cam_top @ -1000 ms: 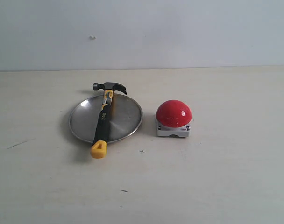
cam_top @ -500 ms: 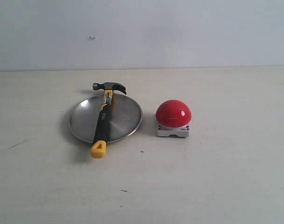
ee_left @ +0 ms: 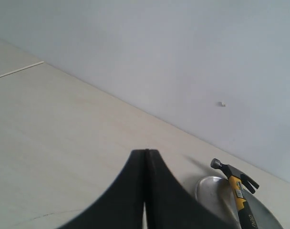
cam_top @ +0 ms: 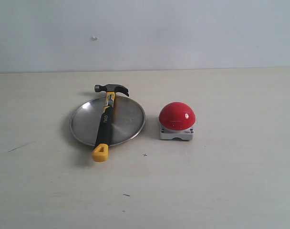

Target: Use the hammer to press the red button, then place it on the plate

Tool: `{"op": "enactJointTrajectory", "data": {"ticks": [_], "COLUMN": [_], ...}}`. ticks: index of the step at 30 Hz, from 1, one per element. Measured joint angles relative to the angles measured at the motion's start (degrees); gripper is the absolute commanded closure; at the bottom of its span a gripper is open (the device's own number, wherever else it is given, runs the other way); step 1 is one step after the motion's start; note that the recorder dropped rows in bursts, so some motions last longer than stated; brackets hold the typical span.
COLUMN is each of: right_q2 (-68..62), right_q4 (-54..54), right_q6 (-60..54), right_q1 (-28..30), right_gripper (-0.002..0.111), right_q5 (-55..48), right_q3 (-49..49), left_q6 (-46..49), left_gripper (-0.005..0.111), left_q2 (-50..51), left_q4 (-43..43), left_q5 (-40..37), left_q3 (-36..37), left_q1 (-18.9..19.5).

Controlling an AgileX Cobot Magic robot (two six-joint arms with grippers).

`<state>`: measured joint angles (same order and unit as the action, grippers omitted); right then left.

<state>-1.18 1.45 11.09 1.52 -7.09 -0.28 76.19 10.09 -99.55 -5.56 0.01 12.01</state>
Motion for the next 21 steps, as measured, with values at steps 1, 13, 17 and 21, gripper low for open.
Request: {"op": "enactJointTrajectory", "data": {"ticks": [1, 13, 17, 21], "right_q2": [0.00, 0.00, 0.00, 0.00], "right_q4": [0.00, 0.00, 0.00, 0.00], "right_q6": [0.00, 0.00, 0.00, 0.00], "right_q1": [0.00, 0.00, 0.00, 0.00], "right_gripper": [0.108, 0.108, 0.108, 0.108], "right_q5": [0.00, 0.00, 0.00, -0.11], "right_q3": [0.00, 0.00, 0.00, 0.00], "left_q6": [0.00, 0.00, 0.00, -0.27], "left_gripper": [0.107, 0.107, 0.107, 0.107], "left_q2": [0.00, -5.17, -9.30, -9.70], "left_q4": [0.00, 1.11, 2.77, 2.49], "left_q5": [0.00, 0.22, 0.10, 0.00], "left_q3": [0.00, 0.00, 0.00, 0.00], "left_q1": [0.00, -6.85, -8.60, -8.63]}}
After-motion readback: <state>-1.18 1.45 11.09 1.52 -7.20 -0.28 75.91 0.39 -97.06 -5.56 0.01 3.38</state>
